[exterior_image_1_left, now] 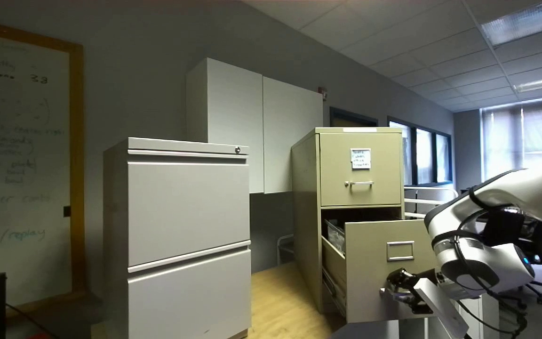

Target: Open the bottom drawer of the cabinet to the right.

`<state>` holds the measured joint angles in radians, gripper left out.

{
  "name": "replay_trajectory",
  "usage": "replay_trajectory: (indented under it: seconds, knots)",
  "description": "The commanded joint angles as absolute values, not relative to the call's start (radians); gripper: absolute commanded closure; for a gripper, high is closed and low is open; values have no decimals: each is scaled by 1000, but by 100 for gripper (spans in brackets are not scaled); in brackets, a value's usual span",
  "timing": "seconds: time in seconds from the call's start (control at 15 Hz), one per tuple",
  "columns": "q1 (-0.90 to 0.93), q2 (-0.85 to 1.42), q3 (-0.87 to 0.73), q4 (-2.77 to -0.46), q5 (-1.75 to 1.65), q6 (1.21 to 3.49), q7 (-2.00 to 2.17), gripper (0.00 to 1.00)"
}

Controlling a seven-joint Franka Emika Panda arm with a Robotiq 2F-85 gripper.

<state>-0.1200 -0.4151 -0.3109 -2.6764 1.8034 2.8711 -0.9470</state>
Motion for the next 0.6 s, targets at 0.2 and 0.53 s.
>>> replay_trajectory:
  seconds: [0.2, 0.53]
  knots:
    - [10, -513, -267, -2784, 1892, 2901, -1028, 98]
    - [119, -552, -296, -2773, 2064, 3037, -1185, 98]
